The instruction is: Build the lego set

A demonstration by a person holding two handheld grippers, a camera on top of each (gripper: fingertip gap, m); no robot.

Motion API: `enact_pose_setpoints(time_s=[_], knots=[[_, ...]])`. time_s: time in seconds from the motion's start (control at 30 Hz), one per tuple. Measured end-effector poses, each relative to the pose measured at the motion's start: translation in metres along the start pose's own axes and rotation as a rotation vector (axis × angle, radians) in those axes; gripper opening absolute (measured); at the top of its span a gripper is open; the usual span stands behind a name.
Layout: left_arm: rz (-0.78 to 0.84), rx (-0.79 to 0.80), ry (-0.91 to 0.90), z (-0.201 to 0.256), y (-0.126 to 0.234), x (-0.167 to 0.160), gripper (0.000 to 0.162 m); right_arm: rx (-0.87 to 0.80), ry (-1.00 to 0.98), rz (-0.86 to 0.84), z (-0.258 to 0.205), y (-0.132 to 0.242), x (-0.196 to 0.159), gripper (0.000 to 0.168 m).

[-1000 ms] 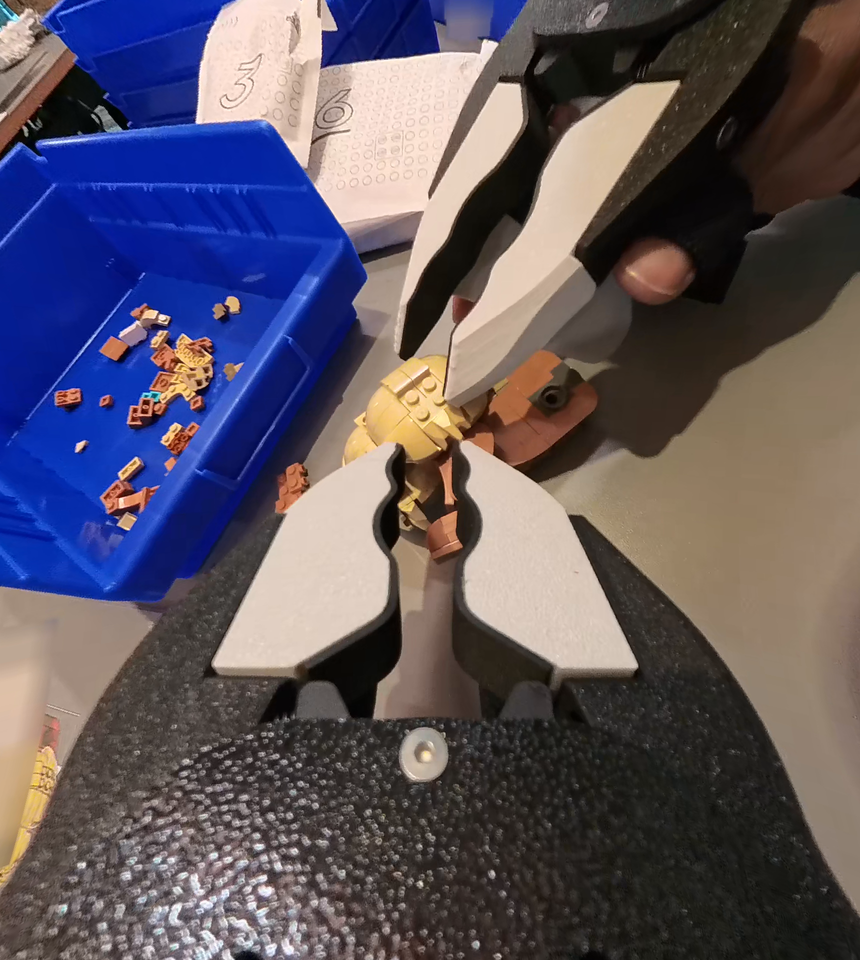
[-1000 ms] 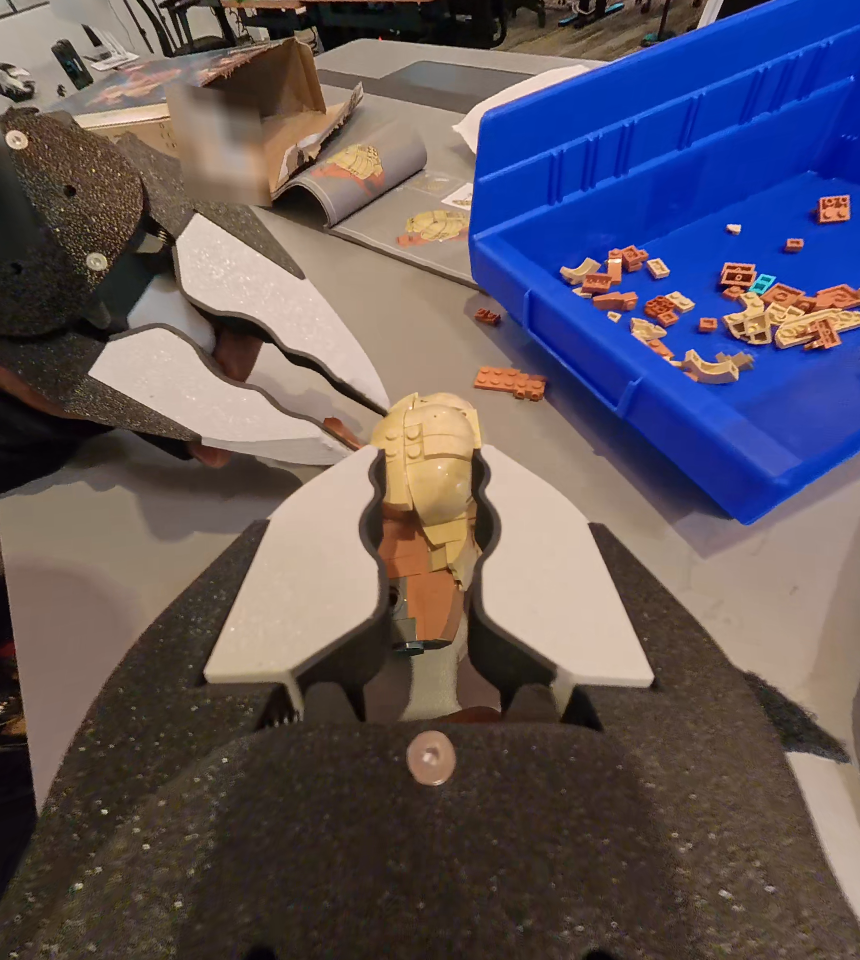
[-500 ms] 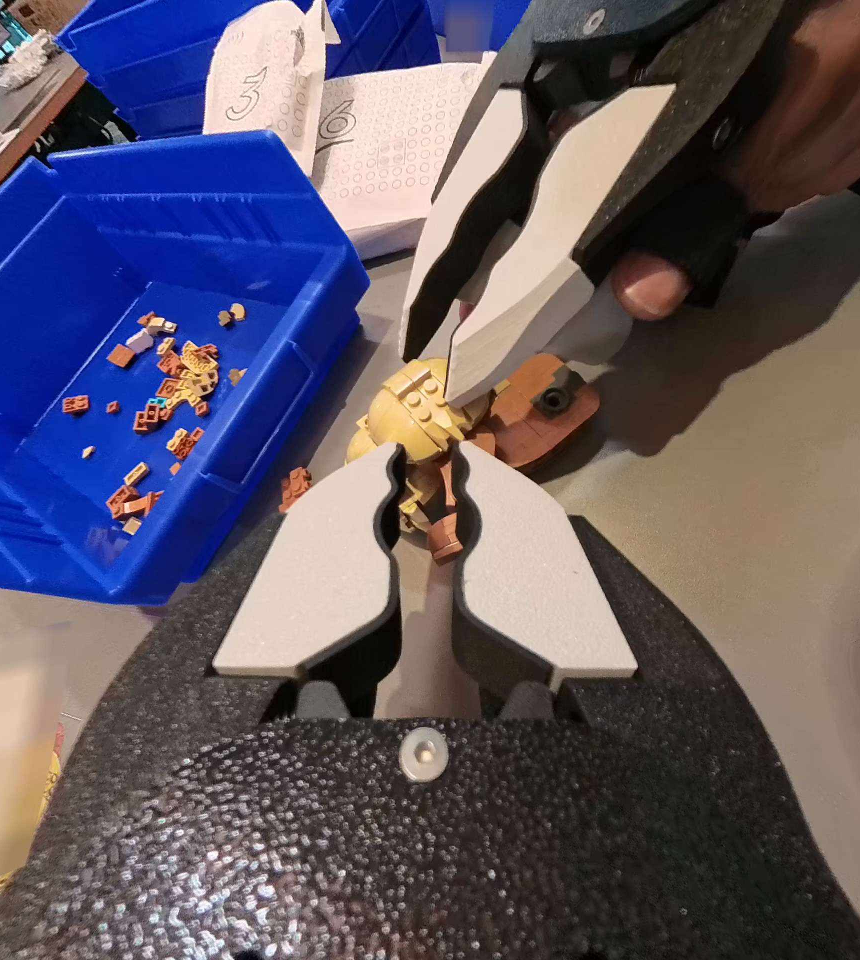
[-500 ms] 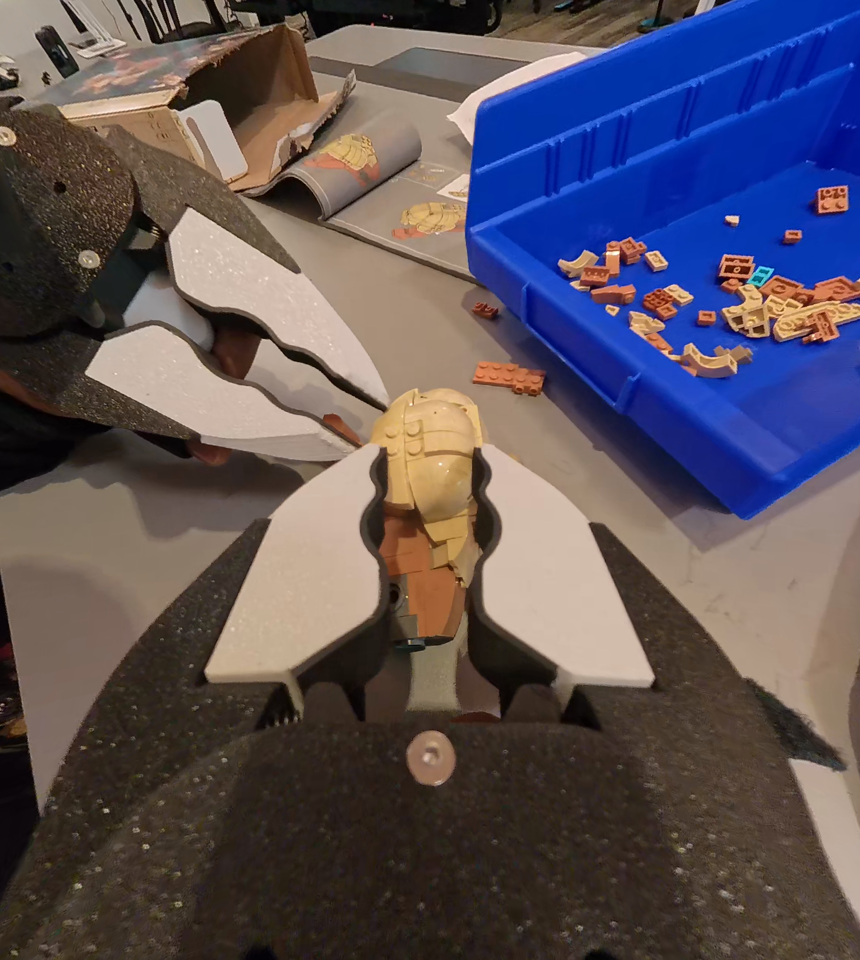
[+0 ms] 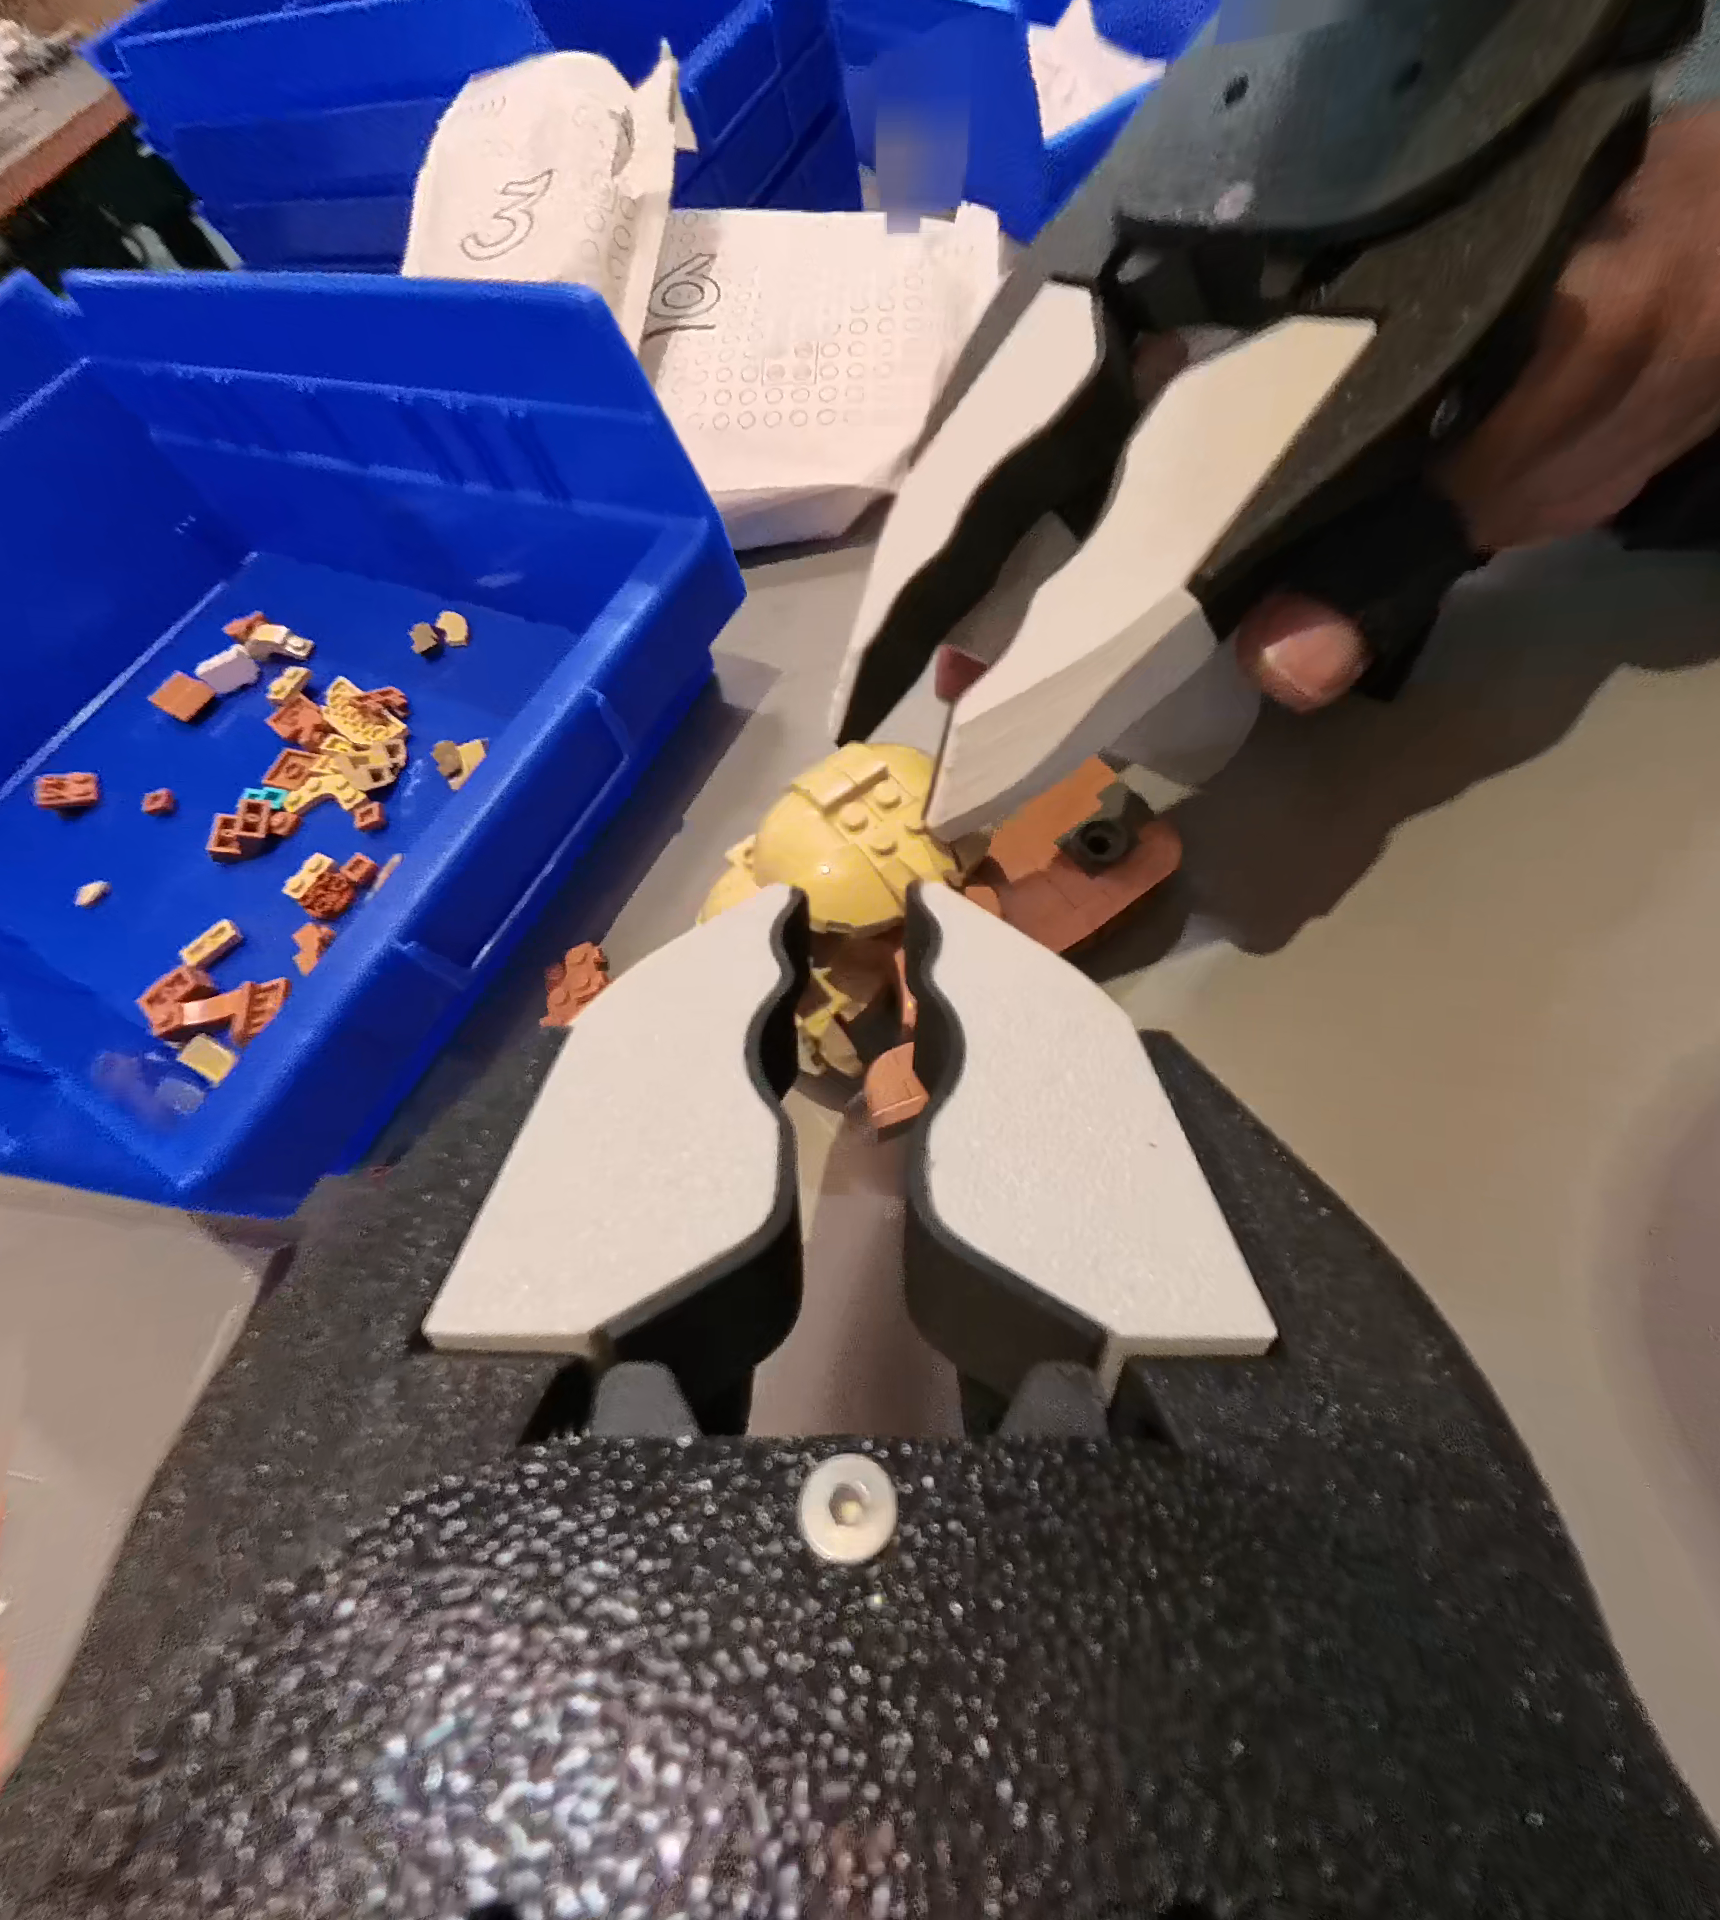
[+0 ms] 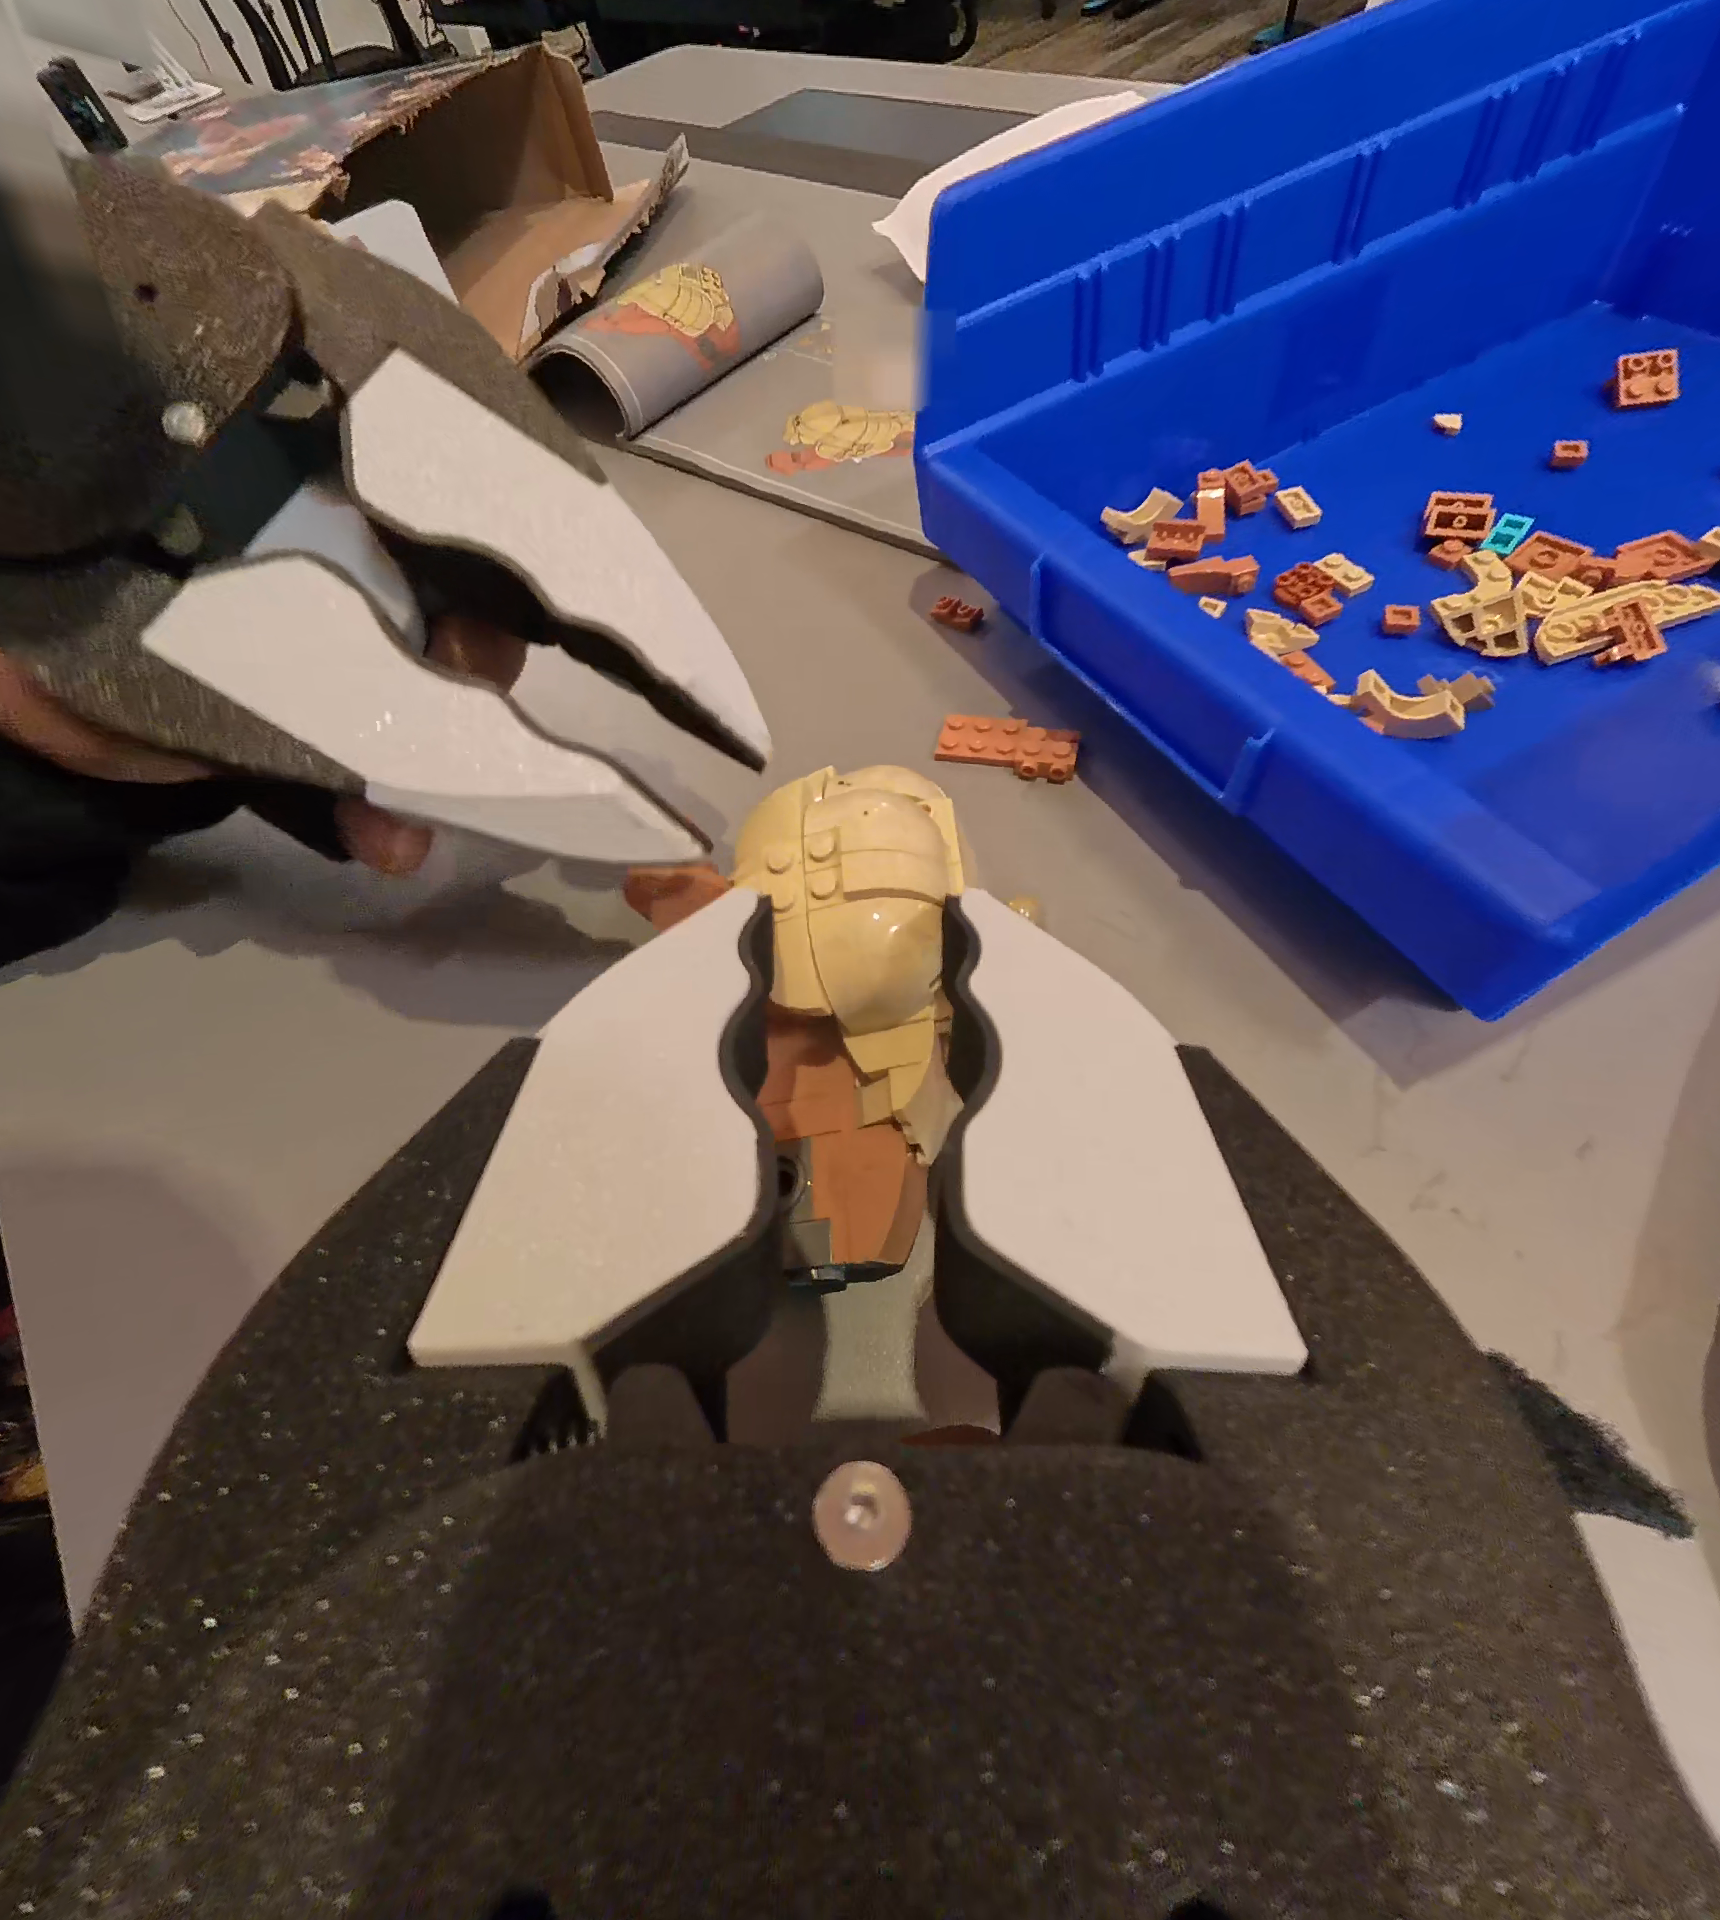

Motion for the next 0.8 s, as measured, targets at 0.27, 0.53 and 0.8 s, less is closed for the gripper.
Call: enact_pose_setpoints(time_s=[0.27,0.53,0.8], knots=[[0.051,-0.279,0.259,-0.042,-0.010,-0.001,0.016,-0.005,0.006,-0.009,-0.001,0.000,0.001,0.031],[0.076,-0.403,0.315,-0.047,-0.022,-0.010,0.013,-0.003,0.006,-0.013,-0.001,-0.001,0.001,0.031],[0.102,-0.405,0.112,-0.042,-0.019,-0.007,0.010,-0.003,0.012,-0.017,-0.001,-0.003,0.002,0.031]])
Point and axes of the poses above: each gripper's, where its closed fingertips meet, y back along the fingers, x out of its top, z = x × y across the jaws, the point moved 9 cm from there along y, back along the fingers, and after that the axes turned 15 degrees about z, right-handed, at the moved point
